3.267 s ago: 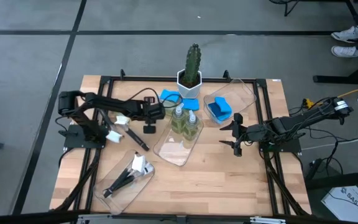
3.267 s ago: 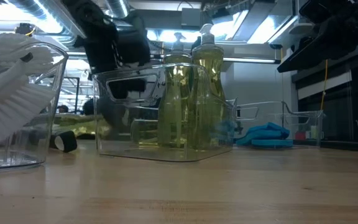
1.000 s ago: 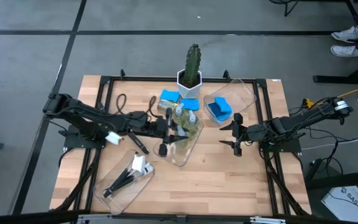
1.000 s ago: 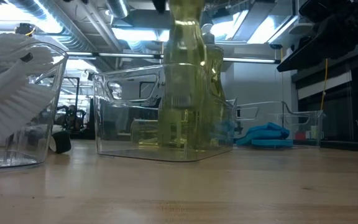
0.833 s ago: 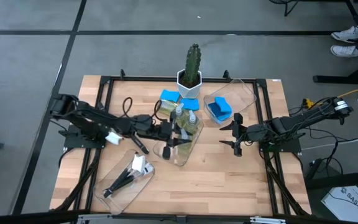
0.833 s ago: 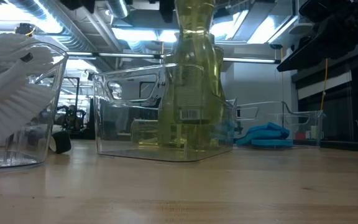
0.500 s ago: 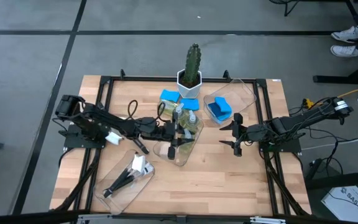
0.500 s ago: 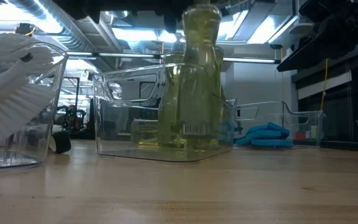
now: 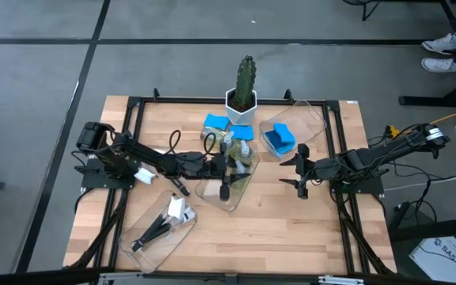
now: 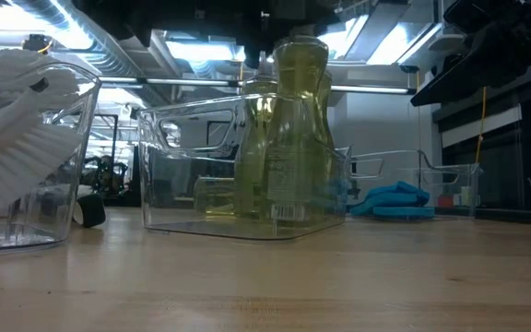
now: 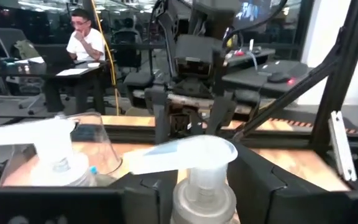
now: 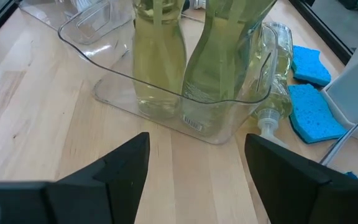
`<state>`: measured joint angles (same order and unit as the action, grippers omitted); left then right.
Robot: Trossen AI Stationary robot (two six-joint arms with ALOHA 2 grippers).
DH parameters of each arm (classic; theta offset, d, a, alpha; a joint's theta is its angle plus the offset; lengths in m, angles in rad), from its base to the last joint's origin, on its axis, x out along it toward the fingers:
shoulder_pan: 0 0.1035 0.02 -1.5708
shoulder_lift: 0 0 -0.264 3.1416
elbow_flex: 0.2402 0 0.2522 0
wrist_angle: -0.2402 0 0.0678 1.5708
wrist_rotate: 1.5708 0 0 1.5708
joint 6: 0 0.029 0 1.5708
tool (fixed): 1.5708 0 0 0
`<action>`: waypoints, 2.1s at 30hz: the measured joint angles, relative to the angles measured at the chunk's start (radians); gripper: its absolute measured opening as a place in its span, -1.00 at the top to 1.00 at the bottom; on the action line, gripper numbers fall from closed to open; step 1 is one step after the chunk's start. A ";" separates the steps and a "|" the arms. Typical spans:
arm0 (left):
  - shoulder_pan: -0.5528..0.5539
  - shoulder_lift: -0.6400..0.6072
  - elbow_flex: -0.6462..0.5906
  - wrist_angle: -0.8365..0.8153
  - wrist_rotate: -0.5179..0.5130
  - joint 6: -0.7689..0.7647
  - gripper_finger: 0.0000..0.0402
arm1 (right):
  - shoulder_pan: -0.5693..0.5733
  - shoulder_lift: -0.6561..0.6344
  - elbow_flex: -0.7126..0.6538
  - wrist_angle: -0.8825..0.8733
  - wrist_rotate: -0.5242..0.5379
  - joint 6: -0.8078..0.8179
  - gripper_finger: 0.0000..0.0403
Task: Pick & Place Kitchen Sink Supplies
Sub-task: Put the green soap dispenser into the middle transparent bin
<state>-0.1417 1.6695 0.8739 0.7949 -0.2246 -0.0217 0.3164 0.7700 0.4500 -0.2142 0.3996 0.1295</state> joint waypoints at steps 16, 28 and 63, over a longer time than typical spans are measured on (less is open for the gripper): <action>0.000 -0.038 -0.003 -0.082 -0.090 0.084 0.21 | 0.000 0.000 0.000 0.000 0.000 -0.004 -0.30; 0.000 -0.121 -0.003 -0.286 -0.096 -0.006 -0.07 | 0.000 0.000 0.000 0.000 0.000 -0.004 -0.30; 0.000 -0.300 -0.004 -0.615 -0.178 0.025 -0.11 | 0.000 0.000 0.000 0.000 0.000 -0.006 -0.30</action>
<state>-0.1421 1.3695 0.8703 0.1801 -0.4025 0.0029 0.3161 0.7700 0.4500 -0.2146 0.4000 0.1234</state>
